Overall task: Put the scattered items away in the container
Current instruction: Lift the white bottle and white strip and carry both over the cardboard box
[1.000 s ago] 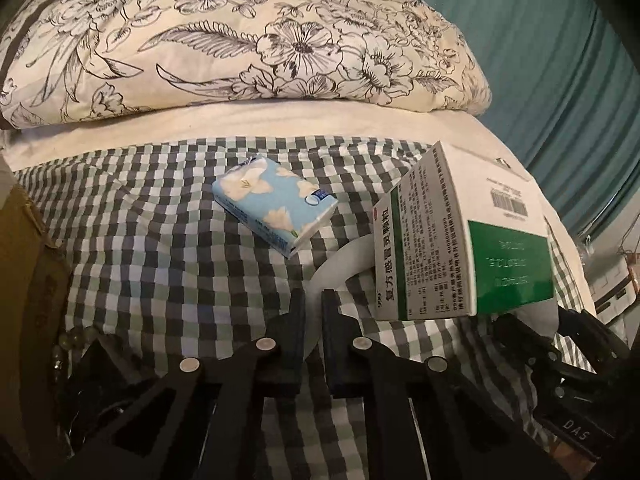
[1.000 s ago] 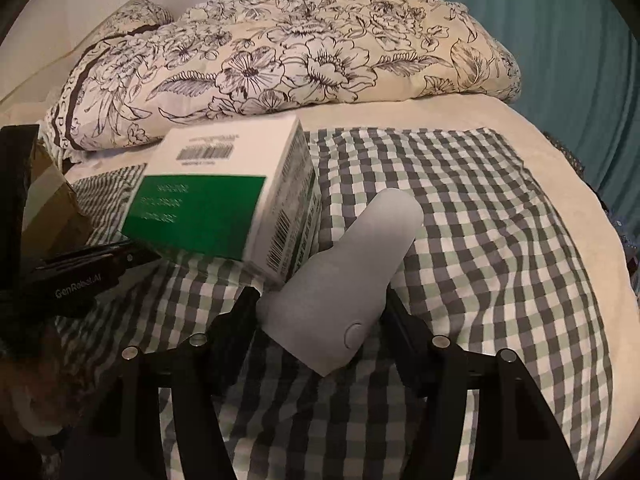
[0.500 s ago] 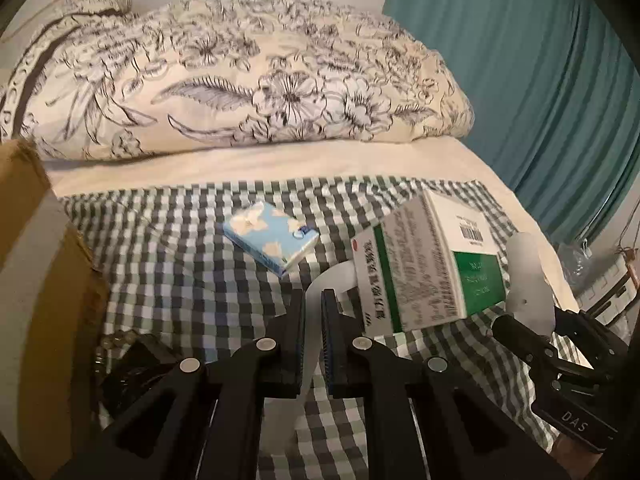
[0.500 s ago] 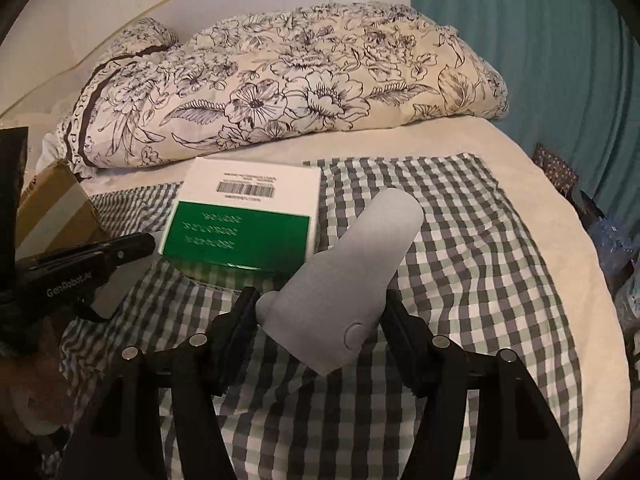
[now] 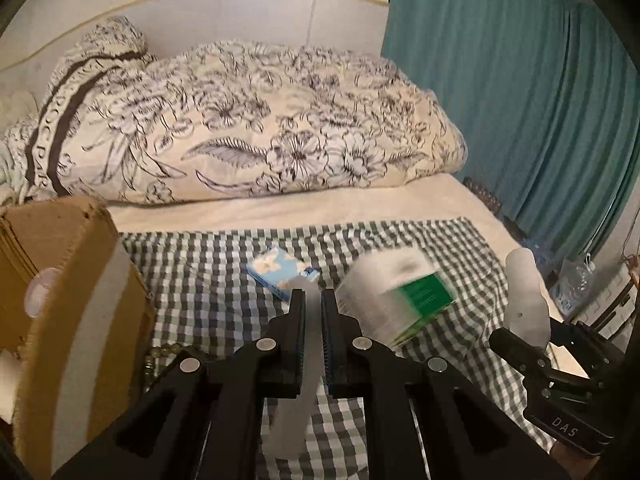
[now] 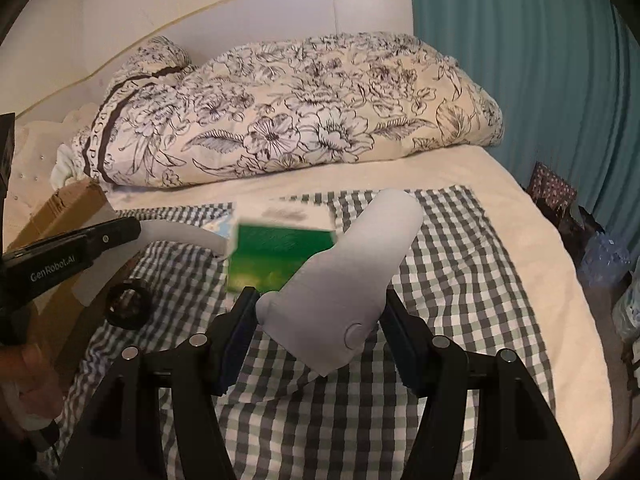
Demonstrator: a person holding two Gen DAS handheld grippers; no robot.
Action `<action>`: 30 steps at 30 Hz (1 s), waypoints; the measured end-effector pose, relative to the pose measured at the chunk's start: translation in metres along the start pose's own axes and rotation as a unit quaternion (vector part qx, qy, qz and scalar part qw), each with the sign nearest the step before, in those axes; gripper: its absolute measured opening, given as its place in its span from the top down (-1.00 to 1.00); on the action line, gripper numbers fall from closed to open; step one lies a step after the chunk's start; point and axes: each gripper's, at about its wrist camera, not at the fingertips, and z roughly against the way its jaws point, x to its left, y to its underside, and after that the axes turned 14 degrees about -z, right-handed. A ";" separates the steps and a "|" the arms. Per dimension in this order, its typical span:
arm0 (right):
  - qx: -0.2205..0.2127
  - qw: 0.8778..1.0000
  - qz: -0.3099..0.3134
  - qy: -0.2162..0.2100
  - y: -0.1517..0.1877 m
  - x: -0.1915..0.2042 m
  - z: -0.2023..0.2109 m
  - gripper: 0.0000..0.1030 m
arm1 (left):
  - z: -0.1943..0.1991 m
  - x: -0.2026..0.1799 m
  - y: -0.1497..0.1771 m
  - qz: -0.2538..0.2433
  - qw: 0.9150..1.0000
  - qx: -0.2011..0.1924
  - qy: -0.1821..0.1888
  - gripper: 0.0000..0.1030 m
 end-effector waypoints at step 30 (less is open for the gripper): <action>-0.058 0.997 0.030 -0.048 -0.003 0.048 0.096 -0.19 | 0.050 0.010 0.029 -0.009 1.000 0.026 0.000 0.82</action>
